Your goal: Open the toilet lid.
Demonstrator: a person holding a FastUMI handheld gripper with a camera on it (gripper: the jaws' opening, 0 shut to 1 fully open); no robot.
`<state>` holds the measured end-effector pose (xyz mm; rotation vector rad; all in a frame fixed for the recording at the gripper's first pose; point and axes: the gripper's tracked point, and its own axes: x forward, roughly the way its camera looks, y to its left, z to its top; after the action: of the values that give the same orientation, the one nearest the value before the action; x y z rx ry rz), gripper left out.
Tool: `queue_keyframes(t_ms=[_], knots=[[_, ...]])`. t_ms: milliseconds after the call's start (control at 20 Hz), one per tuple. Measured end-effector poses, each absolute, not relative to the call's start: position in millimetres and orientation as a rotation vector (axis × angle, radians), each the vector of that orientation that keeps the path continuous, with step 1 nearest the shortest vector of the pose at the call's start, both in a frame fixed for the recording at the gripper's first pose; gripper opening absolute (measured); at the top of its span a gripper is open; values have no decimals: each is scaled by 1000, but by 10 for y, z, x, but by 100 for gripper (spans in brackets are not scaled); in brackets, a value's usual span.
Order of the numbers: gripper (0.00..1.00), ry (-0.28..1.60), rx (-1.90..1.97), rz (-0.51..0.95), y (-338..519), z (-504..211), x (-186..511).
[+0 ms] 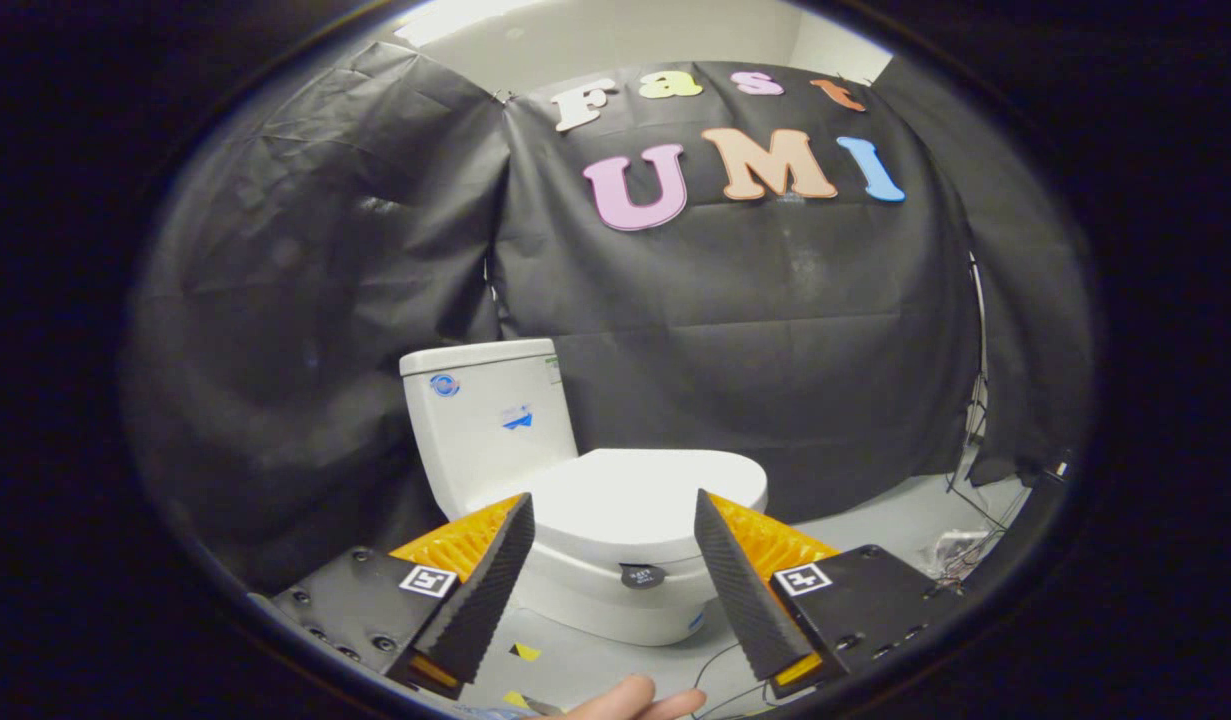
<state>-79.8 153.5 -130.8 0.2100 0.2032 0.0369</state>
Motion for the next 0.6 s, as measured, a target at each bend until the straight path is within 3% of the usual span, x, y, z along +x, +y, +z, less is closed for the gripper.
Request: queue_keyframes(t_ms=[600], knots=[[98, 143, 227, -80, 1135, -1300, -889]])
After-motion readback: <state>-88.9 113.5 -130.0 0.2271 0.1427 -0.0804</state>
